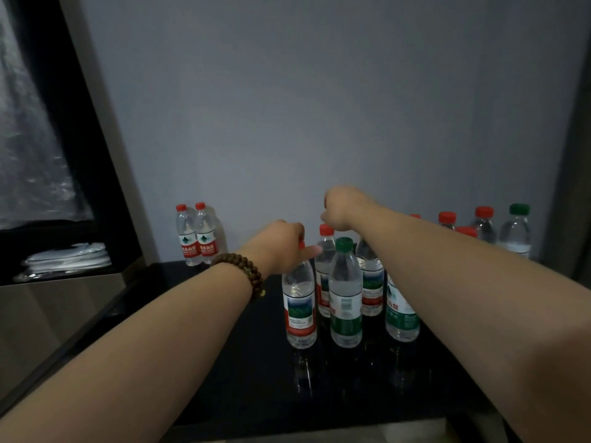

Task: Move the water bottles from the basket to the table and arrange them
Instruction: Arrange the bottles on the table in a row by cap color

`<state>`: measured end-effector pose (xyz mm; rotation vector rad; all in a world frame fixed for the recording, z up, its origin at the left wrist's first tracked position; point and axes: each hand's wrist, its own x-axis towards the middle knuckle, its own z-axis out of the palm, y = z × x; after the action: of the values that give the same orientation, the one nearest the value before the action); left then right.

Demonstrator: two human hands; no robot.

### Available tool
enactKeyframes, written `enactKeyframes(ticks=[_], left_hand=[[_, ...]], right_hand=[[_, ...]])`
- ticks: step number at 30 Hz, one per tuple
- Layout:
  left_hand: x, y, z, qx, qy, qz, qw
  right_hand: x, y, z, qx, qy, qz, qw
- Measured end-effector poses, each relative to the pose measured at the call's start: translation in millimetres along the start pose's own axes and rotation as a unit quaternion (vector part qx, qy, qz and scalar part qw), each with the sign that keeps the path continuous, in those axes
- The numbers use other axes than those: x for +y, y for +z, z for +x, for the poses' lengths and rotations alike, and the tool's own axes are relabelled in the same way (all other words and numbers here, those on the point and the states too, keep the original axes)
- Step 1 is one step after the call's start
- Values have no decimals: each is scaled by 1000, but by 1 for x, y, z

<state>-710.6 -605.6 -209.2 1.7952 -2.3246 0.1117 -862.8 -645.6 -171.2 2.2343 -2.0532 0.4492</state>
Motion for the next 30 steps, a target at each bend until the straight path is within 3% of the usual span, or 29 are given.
enactKeyframes(ticks=[4,15,19,23,30], left_hand=[[2,-2,4,-29,8,56,998],[-44,-10,-16,-61,-41,2,997],[-68,-16,-25,-63,-68,0,996],[-86,-23,-31,-63,-84,64,992],[-128,-25,-35,-73,-131,119,981]], right_hand=[[-5,3,9,-93,-25,-92,991],[-30,24,20,-128,-34,-166,977],[-57,28,13,-106,-98,-162,976],[-85,41,5,-88,-145,-145,975],[-109,47,-6,-88,-172,3,981]])
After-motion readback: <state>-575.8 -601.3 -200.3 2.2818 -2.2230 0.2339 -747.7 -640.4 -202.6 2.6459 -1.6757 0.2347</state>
